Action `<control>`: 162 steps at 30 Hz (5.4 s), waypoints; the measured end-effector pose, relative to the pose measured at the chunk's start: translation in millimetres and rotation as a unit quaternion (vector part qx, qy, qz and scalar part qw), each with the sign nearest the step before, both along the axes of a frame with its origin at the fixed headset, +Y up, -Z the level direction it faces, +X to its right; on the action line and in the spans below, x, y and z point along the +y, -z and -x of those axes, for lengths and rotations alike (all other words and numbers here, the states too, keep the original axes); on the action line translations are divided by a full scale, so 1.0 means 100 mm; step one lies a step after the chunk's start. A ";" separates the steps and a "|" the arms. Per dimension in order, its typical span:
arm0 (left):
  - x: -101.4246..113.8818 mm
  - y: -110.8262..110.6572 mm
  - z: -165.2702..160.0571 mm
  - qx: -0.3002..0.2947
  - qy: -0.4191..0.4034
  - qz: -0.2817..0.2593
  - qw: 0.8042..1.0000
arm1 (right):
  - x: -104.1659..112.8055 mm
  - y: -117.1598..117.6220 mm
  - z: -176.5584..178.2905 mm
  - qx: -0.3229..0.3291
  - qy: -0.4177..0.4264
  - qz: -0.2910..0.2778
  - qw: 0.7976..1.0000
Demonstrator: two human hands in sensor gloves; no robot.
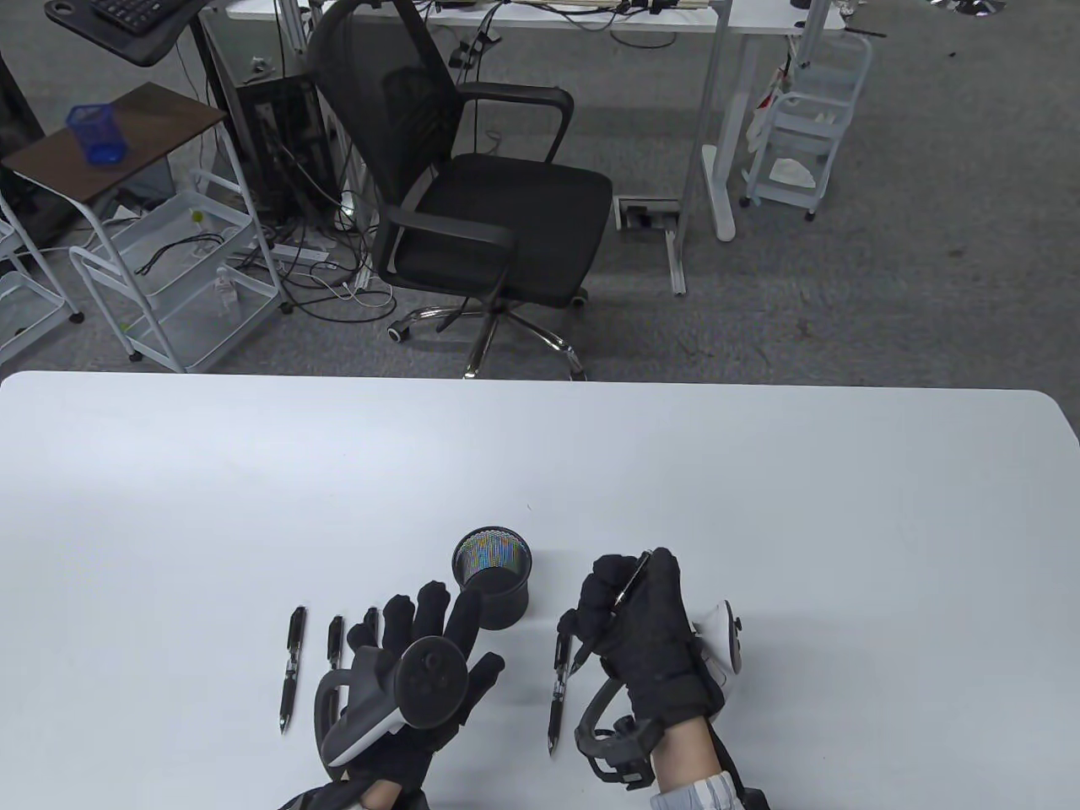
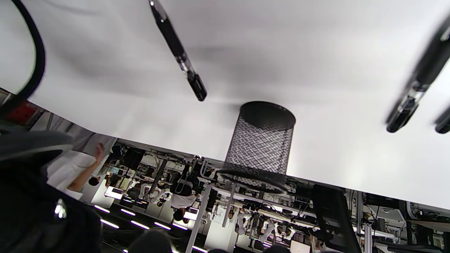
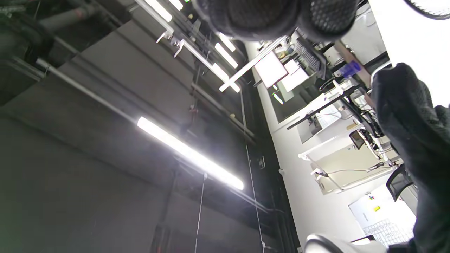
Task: Press to open click pens
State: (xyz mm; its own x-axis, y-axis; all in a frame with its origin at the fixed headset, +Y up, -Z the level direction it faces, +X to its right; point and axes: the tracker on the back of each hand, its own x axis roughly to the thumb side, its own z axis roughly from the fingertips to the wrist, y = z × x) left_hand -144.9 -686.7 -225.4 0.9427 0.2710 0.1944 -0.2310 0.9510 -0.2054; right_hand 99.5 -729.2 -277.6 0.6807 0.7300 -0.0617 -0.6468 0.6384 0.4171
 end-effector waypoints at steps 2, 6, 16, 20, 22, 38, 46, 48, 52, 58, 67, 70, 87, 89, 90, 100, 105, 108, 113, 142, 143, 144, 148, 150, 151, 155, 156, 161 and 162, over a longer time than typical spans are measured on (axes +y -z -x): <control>0.00 0.00 0.00 0.001 0.000 -0.001 1.000 | 0.06 0.00 -0.02 0.003 -0.020 -0.026 0.999; 0.00 0.00 0.00 0.000 0.000 -0.001 1.000 | 0.17 -0.02 -0.08 -0.040 -0.079 -0.054 0.995; 0.00 0.00 0.00 -0.001 -0.002 -0.001 1.000 | 0.30 -0.03 -0.21 -0.063 -0.132 -0.084 0.986; 0.00 0.00 0.00 0.000 -0.002 -0.001 1.000 | 0.31 -0.02 -0.26 -0.069 -0.207 -0.087 0.972; 0.00 0.00 0.00 0.001 -0.002 -0.001 1.000 | 0.30 -0.02 -0.28 -0.073 -0.229 -0.081 0.967; 0.00 -0.01 0.00 -0.002 -0.004 0.000 1.000 | 0.12 0.07 -0.37 -0.138 -0.409 -0.027 0.902; 0.00 0.00 0.00 -0.005 -0.005 0.002 1.000 | 0.00 0.11 -0.38 -0.173 -0.526 -0.019 0.832; 0.00 0.00 0.00 -0.006 -0.006 0.004 1.000 | -0.04 0.12 -0.39 -0.174 -0.548 -0.018 0.818; 0.00 0.00 0.00 -0.006 -0.008 0.004 1.000 | -0.13 0.15 -0.38 -0.171 -0.585 -0.010 0.793; 0.00 0.00 0.01 -0.007 -0.011 0.006 1.000 | -0.26 0.18 -0.36 -0.146 -0.628 0.002 0.764; 0.00 0.00 0.01 -0.006 -0.010 0.006 1.000 | -0.43 0.21 -0.23 -0.111 -0.712 0.004 0.694; 0.00 0.00 0.01 -0.007 -0.010 0.006 1.000 | -0.48 0.22 -0.19 -0.100 -0.729 0.008 0.677; 0.00 0.00 0.01 -0.006 -0.013 0.005 1.000 | -0.70 0.23 -0.11 -0.077 -0.799 0.020 0.596; 0.00 0.00 0.01 -0.006 -0.013 0.006 1.000 | -0.71 0.23 -0.11 -0.078 -0.800 0.022 0.594; 0.00 0.00 0.01 -0.006 -0.012 0.006 1.000 | -0.72 0.23 -0.11 -0.078 -0.800 0.023 0.594; 0.00 0.00 0.00 -0.006 -0.009 0.008 1.000 | -0.71 0.23 -0.10 -0.083 -0.810 0.022 0.581; 0.00 0.00 0.00 -0.006 -0.009 0.009 1.000 | -0.71 0.22 -0.09 -0.089 -0.815 0.022 0.572; 0.00 0.00 0.00 -0.006 -0.009 0.008 1.000 | -0.71 0.22 -0.08 -0.090 -0.819 0.022 0.567; 0.00 0.00 0.00 -0.005 -0.008 0.008 1.000 | -0.71 0.22 -0.07 -0.093 -0.823 0.023 0.559; 0.01 0.00 0.01 -0.004 -0.010 0.008 1.000 | -0.41 0.15 -0.32 -0.126 -0.761 0.047 0.635; 0.01 0.00 0.01 -0.004 -0.010 0.008 1.000 | -0.32 0.14 -0.35 -0.141 -0.754 0.040 0.640; 0.01 0.00 0.01 -0.004 -0.010 0.008 1.000 | -0.26 0.12 -0.37 -0.152 -0.749 0.034 0.643; 0.01 -0.01 0.01 -0.006 -0.010 0.006 1.000 | 0.04 0.02 -0.40 -0.216 -0.723 -0.008 0.657; 0.01 -0.01 0.01 -0.006 -0.011 0.005 1.000 | 0.19 -0.04 -0.39 -0.248 -0.711 -0.034 0.657; 0.01 -0.01 0.02 -0.006 -0.013 0.004 1.000 | 0.26 -0.07 -0.38 -0.262 -0.706 -0.048 0.657; 0.02 -0.01 0.03 -0.004 -0.014 -0.002 1.000 | 0.48 -0.18 -0.32 -0.305 -0.687 -0.095 0.653; 0.02 -0.01 0.03 -0.003 -0.014 -0.003 1.000 | 0.53 -0.21 -0.30 -0.315 -0.681 -0.108 0.652; 0.02 -0.02 0.03 -0.003 -0.013 -0.006 1.000 | 0.64 -0.29 -0.19 -0.322 -0.668 -0.157 0.653; 0.02 -0.02 0.03 -0.003 -0.013 -0.007 1.000 | 0.65 -0.30 -0.17 -0.321 -0.666 -0.165 0.653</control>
State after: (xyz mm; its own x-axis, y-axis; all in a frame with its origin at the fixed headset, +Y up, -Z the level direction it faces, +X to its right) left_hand -148.1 -684.4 -223.6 0.9343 0.2925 0.2039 -0.2541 0.9474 -0.1945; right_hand 117.0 -664.1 -247.2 -0.7634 0.6022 0.2337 -0.6455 -0.7248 -0.2411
